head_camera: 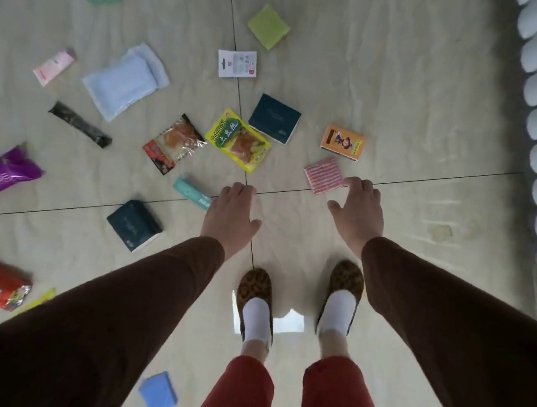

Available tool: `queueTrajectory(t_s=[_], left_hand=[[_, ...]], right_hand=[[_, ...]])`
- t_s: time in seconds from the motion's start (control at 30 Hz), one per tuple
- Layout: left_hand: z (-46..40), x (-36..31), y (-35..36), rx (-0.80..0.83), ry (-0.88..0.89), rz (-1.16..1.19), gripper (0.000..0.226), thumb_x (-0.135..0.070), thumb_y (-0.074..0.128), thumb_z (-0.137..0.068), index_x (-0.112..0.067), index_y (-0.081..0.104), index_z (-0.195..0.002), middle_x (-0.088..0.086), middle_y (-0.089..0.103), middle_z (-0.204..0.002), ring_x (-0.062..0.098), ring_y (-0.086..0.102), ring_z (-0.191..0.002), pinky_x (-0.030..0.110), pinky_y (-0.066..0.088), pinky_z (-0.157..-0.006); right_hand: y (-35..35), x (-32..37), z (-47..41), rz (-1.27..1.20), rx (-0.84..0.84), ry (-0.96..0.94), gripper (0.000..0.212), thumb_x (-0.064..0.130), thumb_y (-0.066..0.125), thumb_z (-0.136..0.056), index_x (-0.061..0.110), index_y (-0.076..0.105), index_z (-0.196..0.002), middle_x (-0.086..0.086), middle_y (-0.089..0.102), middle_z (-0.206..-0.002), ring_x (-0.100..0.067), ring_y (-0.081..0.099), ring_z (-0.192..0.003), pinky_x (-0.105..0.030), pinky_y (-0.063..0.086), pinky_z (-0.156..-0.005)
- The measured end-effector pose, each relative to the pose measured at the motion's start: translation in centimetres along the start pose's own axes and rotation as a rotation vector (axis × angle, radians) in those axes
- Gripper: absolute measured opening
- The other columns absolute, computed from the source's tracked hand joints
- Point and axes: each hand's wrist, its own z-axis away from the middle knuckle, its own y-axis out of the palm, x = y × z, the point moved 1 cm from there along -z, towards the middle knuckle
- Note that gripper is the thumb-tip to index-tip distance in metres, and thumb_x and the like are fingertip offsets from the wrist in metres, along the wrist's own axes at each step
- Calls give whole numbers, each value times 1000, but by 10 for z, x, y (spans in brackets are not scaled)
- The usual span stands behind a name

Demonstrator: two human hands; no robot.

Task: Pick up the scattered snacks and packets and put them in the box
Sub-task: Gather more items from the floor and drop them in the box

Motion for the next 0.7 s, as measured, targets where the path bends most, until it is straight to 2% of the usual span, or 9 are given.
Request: queueTrajectory(t_s=[0.23, 0.4, 0.53, 0.6, 0.7], left_hand=[[-85, 27, 47, 25, -102, -23, 57, -32, 69, -84, -13, 47, -134, 8, 51, -126, 30, 46, -118, 44, 42, -98], [-140, 30, 80, 14, -111, -25, 54, -32, 70, -86, -12, 47, -131, 8, 51, -125, 28, 48, -115, 43, 44, -94], [-165, 26, 96, 0, -131, -9, 52, -31, 70, -85, -12, 48, -128, 9, 52, -124, 30, 48, -114, 43, 45, -93], [-171, 21, 98, 1, -128, -1, 52, -30, 70, -85, -12, 48, -129, 9, 52, -125, 29, 48, -114, 42, 44, -93], [-176, 14, 92, 9, -143, 14, 54, -31, 70, -86, -13, 47, -132, 8, 51, -129, 29, 48, -118, 42, 44, -96]], right_hand=[[55, -20, -103, 96, 64, -2, 55, 35, 67, -91, 7, 48, -134, -15, 54, -127, -32, 50, -117, -43, 48, -97], [100, -28, -153, 132, 92, 89, 75, 47, 71, -87, 6, 39, -141, -16, 49, -134, -33, 50, -120, -44, 47, -98], [124, -33, -163, 68, 83, 194, 96, 50, 82, -76, 5, 32, -144, -17, 49, -135, -34, 50, -122, -46, 48, -98], [125, -37, -166, 11, 124, 193, 89, 47, 80, -79, 3, 35, -142, -17, 54, -132, -34, 51, -121, -45, 46, -100], [112, -43, -172, -92, 175, 72, 52, 45, 73, -86, 8, 59, -121, -11, 64, -115, -29, 57, -109, -41, 51, -94]])
